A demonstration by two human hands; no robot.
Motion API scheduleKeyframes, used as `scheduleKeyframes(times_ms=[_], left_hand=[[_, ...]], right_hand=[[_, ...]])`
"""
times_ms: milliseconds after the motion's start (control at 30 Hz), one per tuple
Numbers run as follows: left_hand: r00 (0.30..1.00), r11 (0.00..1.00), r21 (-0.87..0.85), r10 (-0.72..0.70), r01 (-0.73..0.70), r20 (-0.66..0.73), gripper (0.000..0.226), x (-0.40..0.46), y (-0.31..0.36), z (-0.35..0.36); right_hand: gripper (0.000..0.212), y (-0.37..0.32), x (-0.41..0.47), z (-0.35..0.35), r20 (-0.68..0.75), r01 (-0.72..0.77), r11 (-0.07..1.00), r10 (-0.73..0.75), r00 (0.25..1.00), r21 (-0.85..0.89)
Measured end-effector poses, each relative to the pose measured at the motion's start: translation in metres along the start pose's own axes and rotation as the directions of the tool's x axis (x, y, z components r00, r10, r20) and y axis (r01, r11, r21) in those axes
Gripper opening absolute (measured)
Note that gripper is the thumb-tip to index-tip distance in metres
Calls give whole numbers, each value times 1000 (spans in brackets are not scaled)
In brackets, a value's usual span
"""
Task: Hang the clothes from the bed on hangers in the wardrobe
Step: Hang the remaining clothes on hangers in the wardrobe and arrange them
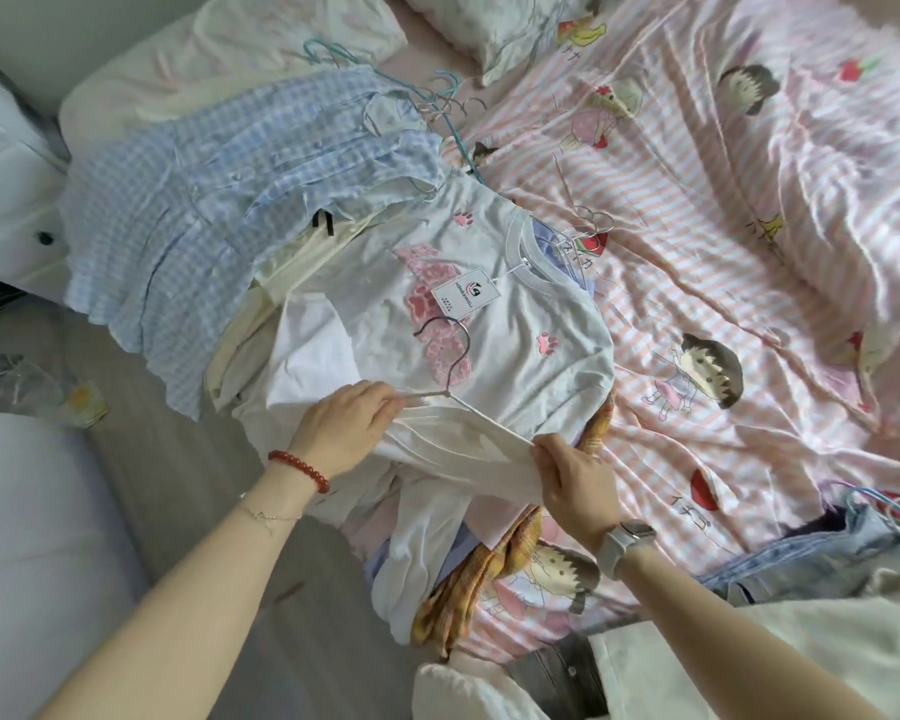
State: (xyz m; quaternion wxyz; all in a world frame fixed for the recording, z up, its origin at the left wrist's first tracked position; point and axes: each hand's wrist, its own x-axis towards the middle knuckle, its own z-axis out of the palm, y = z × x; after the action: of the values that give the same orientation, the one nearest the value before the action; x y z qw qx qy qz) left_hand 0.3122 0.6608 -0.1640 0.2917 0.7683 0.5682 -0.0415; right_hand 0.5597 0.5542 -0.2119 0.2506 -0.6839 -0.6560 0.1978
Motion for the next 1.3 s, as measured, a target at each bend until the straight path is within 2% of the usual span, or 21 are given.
scheduleKeyframes(times_ms=[167,300,433,533,633,700,767,833,900,1000,1100,1167,1200,1233,1300], left_hand=[[977,939,-282,-212,196,-27,23,-92,-13,27],[918,807,-499,-392,315,-55,24,-166,-26,58],[858,760,-506,-508,407,-73,28,-243,-47,88],[784,636,-618,-618,462,-49,32,-306,-65,107],[696,526,-704,-715,478,-62,33,-374,-74,121],[616,468,-723,-784,508,-75,31,-422,-77,127],[507,396,-788,-853,472,-125,35,-472,-79,140],[356,307,-858,-921,412,-159,41,-521,-78,155],[182,250,-898,-964,363,-195,49,-565,-77,167],[-26,252,-930,-963,269,-269,49,-631,-75,176],[-140,269,-935,-942,231,-306,38,-694,-71,176],[-221,275,-937,-921,217,-322,42,-730,-65,176],[-259,276,-939,-910,206,-324,39,-747,-62,176],[-297,268,-945,-902,190,-315,31,-763,-59,178],[-365,260,-958,-886,122,-287,15,-793,-55,183]], right_hand=[[39,-18,28,6,50,45,996,-41,998,-79],[44,-58,27,25,238,211,969,-177,955,-125],[48,-97,-7,49,459,395,916,-321,829,-73],[53,-128,-43,66,591,481,876,-403,699,28],[52,-167,-80,79,648,575,807,-510,565,134],[52,-198,-109,87,669,636,746,-576,469,196],[48,-228,-141,94,660,690,668,-655,368,278],[36,-259,-174,102,625,735,573,-734,265,361],[32,-291,-206,110,656,732,529,-740,150,429],[41,-337,-255,122,687,688,478,-726,-41,546],[48,-380,-295,135,656,645,434,-741,-141,629],[36,-406,-316,143,621,639,385,-762,-187,666],[30,-419,-326,145,592,647,340,-777,-216,683],[34,-432,-336,146,553,660,279,-795,-248,698],[53,-457,-358,147,447,701,111,-837,-317,705]])
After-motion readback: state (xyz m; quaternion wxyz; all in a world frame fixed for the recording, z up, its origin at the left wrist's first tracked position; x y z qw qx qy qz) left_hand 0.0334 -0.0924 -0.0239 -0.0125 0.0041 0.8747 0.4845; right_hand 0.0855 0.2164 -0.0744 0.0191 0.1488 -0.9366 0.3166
